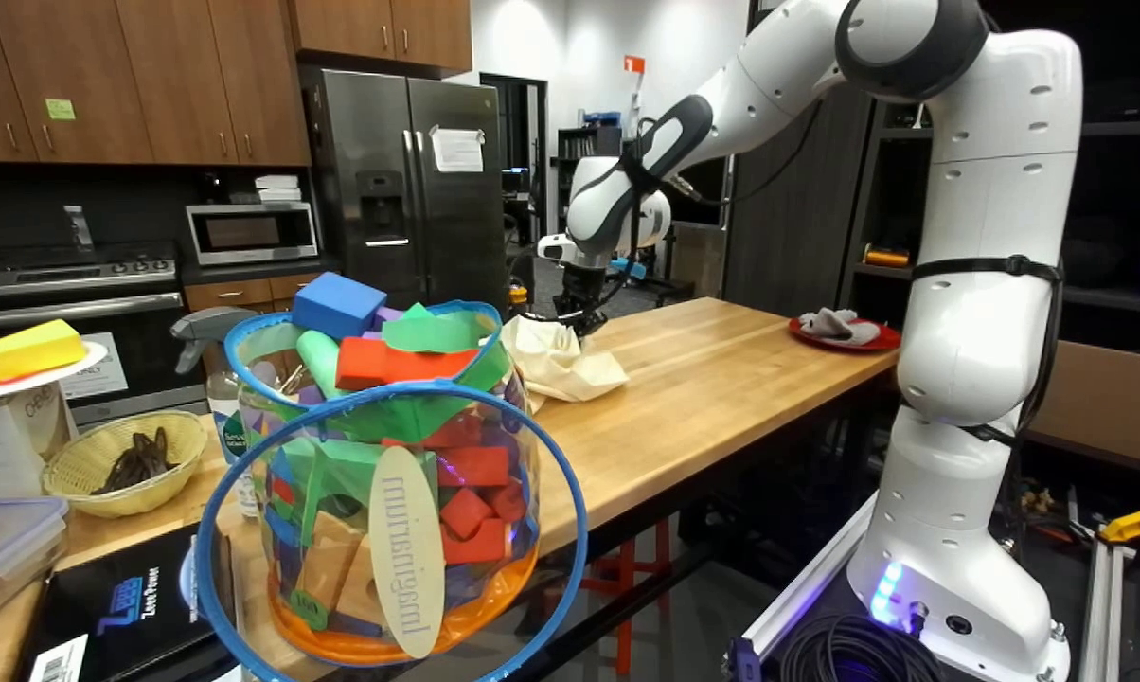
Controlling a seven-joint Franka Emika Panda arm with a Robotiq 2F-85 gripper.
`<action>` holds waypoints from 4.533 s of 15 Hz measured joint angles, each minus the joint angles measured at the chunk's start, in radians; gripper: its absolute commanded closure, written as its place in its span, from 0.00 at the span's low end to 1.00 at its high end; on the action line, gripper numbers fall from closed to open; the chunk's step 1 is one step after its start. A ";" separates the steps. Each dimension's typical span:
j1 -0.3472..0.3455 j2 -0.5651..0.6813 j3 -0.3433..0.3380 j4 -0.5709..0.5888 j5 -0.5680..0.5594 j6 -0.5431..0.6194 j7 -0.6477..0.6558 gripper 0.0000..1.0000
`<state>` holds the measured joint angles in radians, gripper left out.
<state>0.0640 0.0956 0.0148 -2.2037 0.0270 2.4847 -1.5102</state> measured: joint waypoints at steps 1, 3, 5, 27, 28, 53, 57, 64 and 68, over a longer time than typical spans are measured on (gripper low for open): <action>-0.016 0.011 -0.004 -0.009 -0.006 -0.006 0.031 0.99; -0.040 0.026 -0.009 -0.018 -0.006 -0.022 0.082 0.99; -0.060 0.030 -0.014 -0.027 -0.006 -0.036 0.134 0.99; -0.429 -0.199 -0.429 -0.472 -0.007 0.198 0.349 0.99; -0.443 -0.198 -0.459 -0.475 0.000 0.219 0.314 0.99; -0.329 0.168 -0.219 0.437 0.402 -0.142 -0.102 0.99; -0.312 0.170 -0.145 0.475 0.387 -0.129 -0.016 0.99; -0.226 0.122 -0.045 0.323 0.339 0.002 0.079 0.99; -0.146 0.088 0.016 0.261 0.245 0.025 0.122 0.99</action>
<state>-0.0822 0.1835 0.0309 -1.9425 0.2721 2.5099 -1.3880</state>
